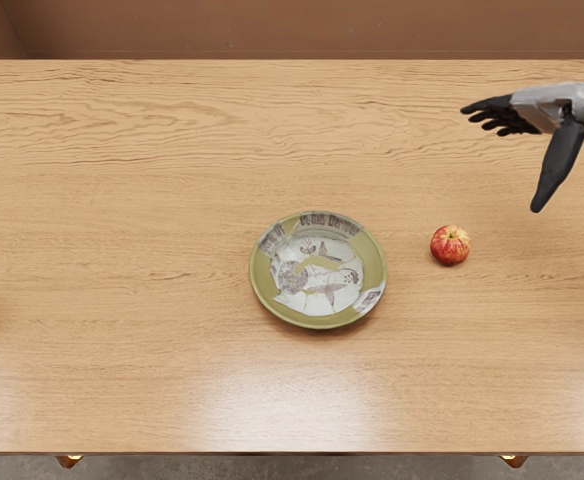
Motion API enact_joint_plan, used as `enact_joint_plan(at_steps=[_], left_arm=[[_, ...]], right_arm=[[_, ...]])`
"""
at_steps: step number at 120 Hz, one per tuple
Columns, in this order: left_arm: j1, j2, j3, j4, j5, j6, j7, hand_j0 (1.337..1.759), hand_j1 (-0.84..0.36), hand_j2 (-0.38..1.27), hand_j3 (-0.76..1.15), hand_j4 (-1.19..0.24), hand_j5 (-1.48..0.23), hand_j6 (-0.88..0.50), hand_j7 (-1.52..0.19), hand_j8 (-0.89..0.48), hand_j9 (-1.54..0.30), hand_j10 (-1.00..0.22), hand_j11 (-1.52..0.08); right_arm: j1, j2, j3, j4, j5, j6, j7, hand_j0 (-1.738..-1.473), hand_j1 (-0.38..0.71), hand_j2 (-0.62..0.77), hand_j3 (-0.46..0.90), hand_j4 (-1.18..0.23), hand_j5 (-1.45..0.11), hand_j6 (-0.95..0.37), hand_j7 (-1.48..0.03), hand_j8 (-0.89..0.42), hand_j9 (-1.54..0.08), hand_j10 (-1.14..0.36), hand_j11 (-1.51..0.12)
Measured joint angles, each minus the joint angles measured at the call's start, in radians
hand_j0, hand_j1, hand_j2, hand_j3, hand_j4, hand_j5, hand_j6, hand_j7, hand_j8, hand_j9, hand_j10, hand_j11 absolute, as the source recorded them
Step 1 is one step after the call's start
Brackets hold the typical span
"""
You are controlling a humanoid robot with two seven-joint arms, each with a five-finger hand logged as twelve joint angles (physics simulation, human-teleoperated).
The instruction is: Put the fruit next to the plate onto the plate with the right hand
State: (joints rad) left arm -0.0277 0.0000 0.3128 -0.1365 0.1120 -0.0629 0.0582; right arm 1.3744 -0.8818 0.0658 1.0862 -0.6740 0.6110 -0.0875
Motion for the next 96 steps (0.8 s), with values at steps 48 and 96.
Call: enact_joint_plan(at_steps=[48, 96], left_arm=[[0.000, 0.000, 0.000, 0.000, 0.000, 0.000, 0.000, 1.658, 0.06, 0.05, 0.00, -0.24, -0.32, -0.25, -0.32, -0.25, -0.32, -0.24, -0.32], [-0.001, 0.000, 0.000, 0.000, 0.000, 0.000, 0.000, 1.658, 0.06, 0.05, 0.00, -0.24, -0.32, -0.24, -0.32, -0.24, -0.32, -0.24, -0.32]], right_arm=[[0.002, 0.014, 0.138, 0.223, 0.129, 0.000, -0.451, -1.658, -0.32, 0.00, 0.00, -0.03, -0.03, -0.03, -0.03, -0.03, -0.03, -0.03, -0.03], [-0.117, 0.042, 0.164, 0.416, -0.216, -0.161, -0.522, -1.658, -0.32, 0.00, 0.00, -0.03, -0.04, -0.03, -0.04, -0.03, -0.04, -0.03, -0.04]])
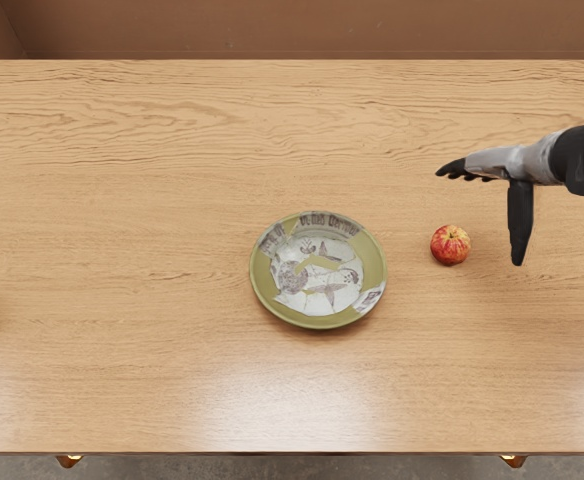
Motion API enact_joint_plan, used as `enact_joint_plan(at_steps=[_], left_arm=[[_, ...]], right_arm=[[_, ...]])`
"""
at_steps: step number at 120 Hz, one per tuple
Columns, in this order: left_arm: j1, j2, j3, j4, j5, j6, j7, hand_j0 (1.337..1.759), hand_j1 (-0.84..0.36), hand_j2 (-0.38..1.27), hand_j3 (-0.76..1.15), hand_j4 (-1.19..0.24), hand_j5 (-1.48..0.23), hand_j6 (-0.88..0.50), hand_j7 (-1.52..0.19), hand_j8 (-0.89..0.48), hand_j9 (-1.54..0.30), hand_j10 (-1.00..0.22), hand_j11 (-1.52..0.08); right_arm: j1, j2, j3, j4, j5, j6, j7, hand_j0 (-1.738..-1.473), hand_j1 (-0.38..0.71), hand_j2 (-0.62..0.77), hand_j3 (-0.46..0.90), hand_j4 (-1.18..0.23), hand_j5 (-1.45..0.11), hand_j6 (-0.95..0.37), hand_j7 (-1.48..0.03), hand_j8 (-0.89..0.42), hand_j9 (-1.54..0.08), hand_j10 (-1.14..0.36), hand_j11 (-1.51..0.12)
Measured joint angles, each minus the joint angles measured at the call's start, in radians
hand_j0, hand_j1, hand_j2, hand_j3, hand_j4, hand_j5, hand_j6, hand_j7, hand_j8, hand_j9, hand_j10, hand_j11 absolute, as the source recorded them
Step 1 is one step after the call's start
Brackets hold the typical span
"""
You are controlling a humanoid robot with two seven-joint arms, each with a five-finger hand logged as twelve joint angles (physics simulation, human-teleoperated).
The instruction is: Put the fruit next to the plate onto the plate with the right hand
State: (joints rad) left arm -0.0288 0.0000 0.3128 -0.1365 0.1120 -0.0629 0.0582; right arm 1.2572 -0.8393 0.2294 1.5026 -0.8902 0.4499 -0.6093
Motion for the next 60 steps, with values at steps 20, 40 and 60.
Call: enact_joint_plan(at_steps=[20, 40, 60], left_arm=[[0.001, 0.000, 0.000, 0.000, 0.000, 0.000, 0.000, 1.658, 0.06, 0.05, 0.00, -0.24, -0.32, -0.24, -0.32, -0.24, -0.32, -0.24, -0.32], [0.001, 0.000, 0.000, 0.000, 0.000, 0.000, 0.000, 1.658, 0.06, 0.05, 0.00, -0.24, -0.32, -0.24, -0.32, -0.24, -0.32, -0.24, -0.32], [0.001, 0.000, 0.000, 0.000, 0.000, 0.000, 0.000, 1.658, 0.06, 0.05, 0.00, -0.24, -0.32, -0.24, -0.32, -0.24, -0.32, -0.24, -0.32]], right_arm=[[-0.046, 0.054, 0.000, 0.014, -0.069, -0.098, -0.001, -1.658, -0.32, 0.00, 0.00, -0.03, -0.04, -0.03, -0.04, -0.03, -0.04, -0.03, -0.04], [-0.093, 0.078, -0.001, 0.036, -0.086, -0.165, -0.001, -1.658, -0.32, 0.00, 0.00, -0.03, -0.04, -0.03, -0.04, -0.03, -0.04, -0.03, -0.04], [-0.137, 0.098, -0.003, 0.044, -0.157, -0.239, -0.002, -1.658, -0.32, 0.00, 0.00, -0.03, -0.04, -0.03, -0.04, -0.03, -0.04, -0.03, -0.04]])
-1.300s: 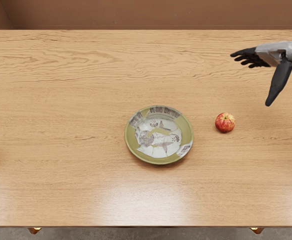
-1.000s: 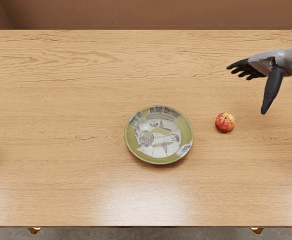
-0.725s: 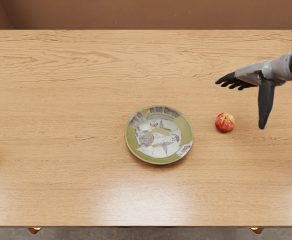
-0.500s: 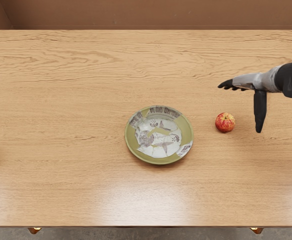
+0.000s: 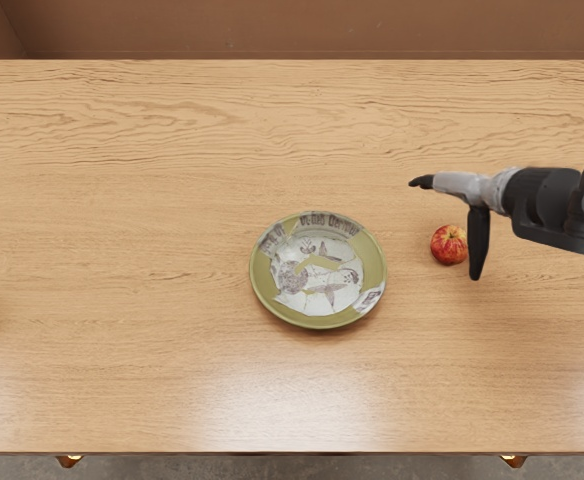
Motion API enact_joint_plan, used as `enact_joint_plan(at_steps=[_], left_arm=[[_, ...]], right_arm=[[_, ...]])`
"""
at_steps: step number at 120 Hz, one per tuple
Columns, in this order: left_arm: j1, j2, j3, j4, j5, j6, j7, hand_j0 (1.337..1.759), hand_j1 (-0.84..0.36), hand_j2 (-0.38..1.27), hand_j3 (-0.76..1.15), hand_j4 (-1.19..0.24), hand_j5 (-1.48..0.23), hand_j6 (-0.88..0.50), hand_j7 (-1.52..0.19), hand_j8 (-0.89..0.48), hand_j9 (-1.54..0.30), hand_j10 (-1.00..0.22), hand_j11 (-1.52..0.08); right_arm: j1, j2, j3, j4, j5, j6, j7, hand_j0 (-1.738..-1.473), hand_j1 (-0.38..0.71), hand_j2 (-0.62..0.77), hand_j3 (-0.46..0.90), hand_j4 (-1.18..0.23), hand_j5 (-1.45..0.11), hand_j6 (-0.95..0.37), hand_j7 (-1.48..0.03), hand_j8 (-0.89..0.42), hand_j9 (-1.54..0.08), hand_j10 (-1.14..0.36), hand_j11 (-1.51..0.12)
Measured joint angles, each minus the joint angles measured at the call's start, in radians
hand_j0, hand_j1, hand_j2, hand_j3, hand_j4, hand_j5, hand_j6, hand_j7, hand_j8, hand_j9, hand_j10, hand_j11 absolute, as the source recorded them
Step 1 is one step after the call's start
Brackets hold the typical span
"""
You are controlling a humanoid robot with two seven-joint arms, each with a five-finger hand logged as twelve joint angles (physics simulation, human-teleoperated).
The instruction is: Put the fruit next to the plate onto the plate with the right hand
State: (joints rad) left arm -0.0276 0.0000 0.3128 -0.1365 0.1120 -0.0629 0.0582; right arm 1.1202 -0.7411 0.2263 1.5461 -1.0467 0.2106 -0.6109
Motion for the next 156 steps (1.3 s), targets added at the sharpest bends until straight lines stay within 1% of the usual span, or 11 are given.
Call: enact_joint_plan(at_steps=[32, 49, 66, 90, 105, 124, 145, 156], left_arm=[[0.000, 0.000, 0.000, 0.000, 0.000, 0.000, 0.000, 1.658, 0.06, 0.05, 0.00, -0.24, -0.32, -0.24, -0.32, -0.24, -0.32, -0.24, -0.32], [0.000, 0.000, 0.000, 0.000, 0.000, 0.000, 0.000, 1.658, 0.06, 0.05, 0.00, -0.24, -0.32, -0.24, -0.32, -0.24, -0.32, -0.24, -0.32], [0.000, 0.000, 0.000, 0.000, 0.000, 0.000, 0.000, 1.658, 0.06, 0.05, 0.00, -0.24, -0.32, -0.24, -0.32, -0.24, -0.32, -0.24, -0.32], [0.000, 0.000, 0.000, 0.000, 0.000, 0.000, 0.000, 1.658, 0.06, 0.05, 0.00, -0.24, -0.32, -0.24, -0.32, -0.24, -0.32, -0.24, -0.32], [0.000, 0.000, 0.000, 0.000, 0.000, 0.000, 0.000, 1.658, 0.06, 0.05, 0.00, -0.24, -0.32, -0.24, -0.32, -0.24, -0.32, -0.24, -0.32], [0.000, 0.000, 0.000, 0.000, 0.000, 0.000, 0.000, 1.658, 0.06, 0.05, 0.00, -0.24, -0.32, -0.24, -0.32, -0.24, -0.32, -0.24, -0.32], [0.000, 0.000, 0.000, 0.000, 0.000, 0.000, 0.000, 1.658, 0.06, 0.05, 0.00, -0.24, -0.32, -0.24, -0.32, -0.24, -0.32, -0.24, -0.32], [0.000, 0.000, 0.000, 0.000, 0.000, 0.000, 0.000, 1.658, 0.06, 0.05, 0.00, -0.24, -0.32, -0.24, -0.32, -0.24, -0.32, -0.24, -0.32]], right_arm=[[-0.031, 0.008, 0.000, 0.005, -0.028, -0.035, 0.000, -1.658, -0.32, 0.00, 0.00, -0.03, -0.04, -0.04, -0.04, -0.03, -0.04, -0.03, -0.04], [-0.038, 0.040, 0.000, -0.016, -0.045, -0.046, 0.000, -1.658, -0.32, 0.00, 0.00, -0.03, -0.04, -0.04, -0.04, -0.03, -0.04, -0.03, -0.04], [-0.053, 0.049, 0.000, -0.020, -0.054, -0.060, 0.000, -1.658, -0.31, 0.00, 0.00, -0.03, -0.04, -0.04, -0.04, -0.04, -0.04, -0.03, -0.04], [-0.090, 0.057, -0.006, -0.022, -0.104, -0.132, 0.000, -1.658, -0.31, -0.01, 0.00, -0.04, -0.05, -0.04, -0.05, -0.04, -0.05, -0.04, -0.05], [-0.089, 0.064, -0.033, -0.024, -0.121, -0.142, 0.000, -1.658, -0.27, -0.01, 0.00, -0.07, -0.09, -0.07, -0.09, -0.07, -0.09, -0.07, -0.09], [-0.087, 0.070, -0.051, -0.029, -0.150, -0.145, 0.000, -1.658, -0.27, -0.01, 0.00, -0.07, -0.09, -0.07, -0.08, -0.07, -0.09, -0.07, -0.09], [-0.093, 0.076, -0.053, -0.046, -0.169, -0.154, 0.000, -1.658, -0.18, -0.03, 0.00, -0.15, -0.18, -0.15, -0.18, -0.15, -0.18, -0.14, -0.18], [-0.098, 0.084, -0.063, -0.052, -0.193, -0.200, 0.000, -1.658, -0.14, -0.03, 0.00, -0.18, -0.23, -0.18, -0.23, -0.18, -0.23, -0.18, -0.23]])
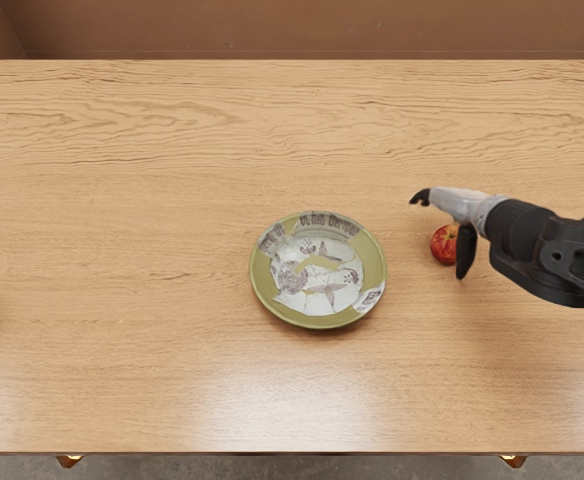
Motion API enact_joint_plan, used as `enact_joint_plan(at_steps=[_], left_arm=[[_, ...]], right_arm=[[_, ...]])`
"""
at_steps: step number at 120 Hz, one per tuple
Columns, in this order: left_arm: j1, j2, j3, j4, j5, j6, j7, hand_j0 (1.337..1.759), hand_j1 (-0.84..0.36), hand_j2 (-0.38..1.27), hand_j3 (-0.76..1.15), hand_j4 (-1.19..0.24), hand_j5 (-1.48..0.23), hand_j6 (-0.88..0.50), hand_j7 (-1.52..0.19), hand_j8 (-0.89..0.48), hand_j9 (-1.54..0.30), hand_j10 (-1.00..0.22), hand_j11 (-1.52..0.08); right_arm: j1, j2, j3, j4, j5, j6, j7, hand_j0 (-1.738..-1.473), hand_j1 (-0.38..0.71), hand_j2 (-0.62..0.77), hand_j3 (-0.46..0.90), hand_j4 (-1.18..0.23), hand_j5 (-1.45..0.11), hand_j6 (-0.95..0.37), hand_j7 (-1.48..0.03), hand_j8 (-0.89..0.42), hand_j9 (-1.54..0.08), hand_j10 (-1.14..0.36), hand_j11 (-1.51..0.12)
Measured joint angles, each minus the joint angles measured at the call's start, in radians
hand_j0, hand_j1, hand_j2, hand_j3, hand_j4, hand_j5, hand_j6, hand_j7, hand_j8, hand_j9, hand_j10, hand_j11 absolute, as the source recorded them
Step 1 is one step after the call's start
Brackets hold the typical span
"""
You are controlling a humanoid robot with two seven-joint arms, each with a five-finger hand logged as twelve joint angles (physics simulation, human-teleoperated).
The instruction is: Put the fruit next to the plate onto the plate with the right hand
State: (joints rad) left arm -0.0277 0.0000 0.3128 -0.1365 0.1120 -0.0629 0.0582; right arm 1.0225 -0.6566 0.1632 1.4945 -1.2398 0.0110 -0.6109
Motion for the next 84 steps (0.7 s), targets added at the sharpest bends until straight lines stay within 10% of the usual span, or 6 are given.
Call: enact_joint_plan(at_steps=[84], left_arm=[[0.000, 0.000, 0.000, 0.000, 0.000, 0.000, 0.000, 1.658, 0.06, 0.05, 0.00, -0.24, -0.32, -0.24, -0.32, -0.24, -0.32, -0.24, -0.32]], right_arm=[[-0.060, 0.007, -0.008, 0.034, -0.027, -0.099, 0.000, -1.658, 0.13, -0.08, 0.00, -0.41, -0.52, -0.41, -0.52, -0.41, -0.52, -0.41, -0.52]])
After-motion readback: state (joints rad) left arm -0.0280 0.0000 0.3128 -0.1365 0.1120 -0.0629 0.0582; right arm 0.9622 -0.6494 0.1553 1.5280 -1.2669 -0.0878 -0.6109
